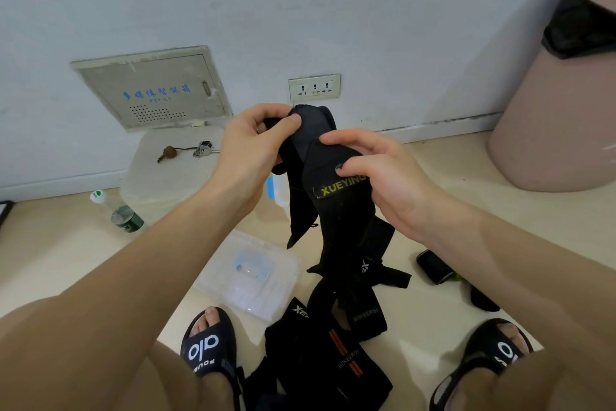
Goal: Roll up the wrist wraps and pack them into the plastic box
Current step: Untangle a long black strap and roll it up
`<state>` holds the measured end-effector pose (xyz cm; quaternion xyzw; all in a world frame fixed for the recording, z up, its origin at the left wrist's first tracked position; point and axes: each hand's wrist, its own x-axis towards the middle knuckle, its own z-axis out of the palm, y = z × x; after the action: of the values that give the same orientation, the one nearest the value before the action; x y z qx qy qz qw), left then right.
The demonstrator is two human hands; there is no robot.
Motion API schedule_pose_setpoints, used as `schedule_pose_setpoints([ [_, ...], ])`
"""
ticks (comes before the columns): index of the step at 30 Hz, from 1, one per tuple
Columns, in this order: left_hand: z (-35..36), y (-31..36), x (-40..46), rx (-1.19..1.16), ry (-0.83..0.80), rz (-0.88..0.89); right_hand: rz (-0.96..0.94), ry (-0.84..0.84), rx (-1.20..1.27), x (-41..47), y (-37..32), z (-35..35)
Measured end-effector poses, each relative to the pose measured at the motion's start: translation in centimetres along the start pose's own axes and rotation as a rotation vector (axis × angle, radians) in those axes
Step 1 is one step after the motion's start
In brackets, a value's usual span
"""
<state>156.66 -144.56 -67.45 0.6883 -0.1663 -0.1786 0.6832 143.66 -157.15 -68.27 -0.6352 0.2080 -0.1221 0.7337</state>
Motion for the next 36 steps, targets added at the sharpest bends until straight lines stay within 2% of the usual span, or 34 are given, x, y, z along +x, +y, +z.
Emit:
schedule_pose_setpoints([
  [10, 0.2, -0.4, 0.4, -0.035, 0.029, -0.025, -0.008, -0.071, -0.2, -0.1, 0.0, -0.2],
  [22, 0.7, 0.0, 0.2, -0.106, -0.038, -0.059, 0.081, -0.014, -0.453, 1.1, 1.0, -1.1],
  [29, 0.9, 0.3, 0.0, -0.223, 0.009, -0.074, 0.101, -0.14, -0.298, 1.3, 1.7, -0.6],
  [36, 1.5, 0.2, -0.1, -0.327, 0.082, -0.138, 0.147, -0.124, -0.157, 1.6, 2.4, -0.1],
])
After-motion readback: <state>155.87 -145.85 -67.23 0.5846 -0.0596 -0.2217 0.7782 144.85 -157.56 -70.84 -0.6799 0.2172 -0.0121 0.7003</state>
